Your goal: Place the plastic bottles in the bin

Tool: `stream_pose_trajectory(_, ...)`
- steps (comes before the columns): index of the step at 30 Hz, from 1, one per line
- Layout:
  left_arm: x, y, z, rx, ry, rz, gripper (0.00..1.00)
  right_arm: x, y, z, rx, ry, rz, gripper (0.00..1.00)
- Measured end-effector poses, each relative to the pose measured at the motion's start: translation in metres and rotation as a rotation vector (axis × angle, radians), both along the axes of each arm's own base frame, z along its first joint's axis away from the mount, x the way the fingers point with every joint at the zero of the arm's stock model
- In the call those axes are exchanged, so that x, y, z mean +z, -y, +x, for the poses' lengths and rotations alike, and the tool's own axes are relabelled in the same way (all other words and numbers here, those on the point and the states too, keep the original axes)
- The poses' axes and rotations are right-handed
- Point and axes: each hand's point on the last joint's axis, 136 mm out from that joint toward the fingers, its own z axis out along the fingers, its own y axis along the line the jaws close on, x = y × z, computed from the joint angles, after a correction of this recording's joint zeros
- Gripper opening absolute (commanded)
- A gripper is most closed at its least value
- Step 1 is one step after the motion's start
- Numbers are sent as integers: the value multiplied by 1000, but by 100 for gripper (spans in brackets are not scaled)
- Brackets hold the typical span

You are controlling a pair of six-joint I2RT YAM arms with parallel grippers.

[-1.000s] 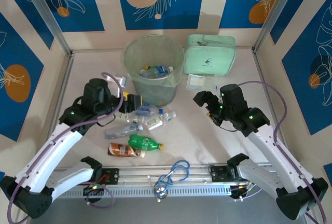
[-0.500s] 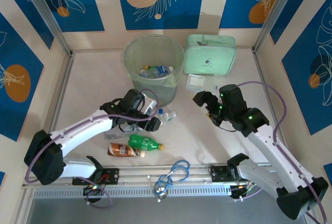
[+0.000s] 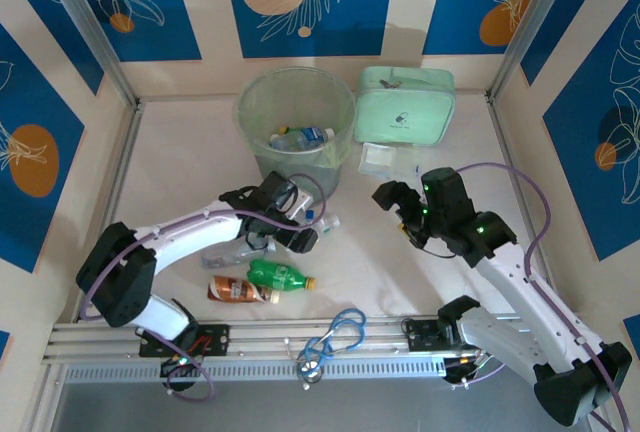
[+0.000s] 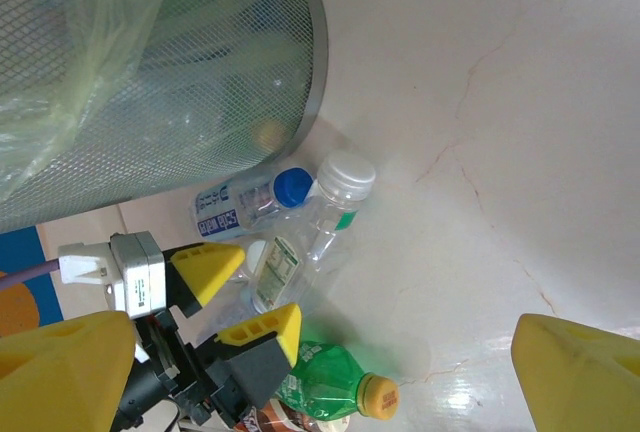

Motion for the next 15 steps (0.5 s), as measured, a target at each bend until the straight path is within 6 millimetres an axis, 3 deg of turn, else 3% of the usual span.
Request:
stream_pose_trajectory(6,-13,4,-2,-22,-6,38,94,-2,1,0,-5,-4,0,97)
stream_pose_trajectory(15,-25,23,-7,-88,-14,75,82,-2,5,1,-21,-2,4,97)
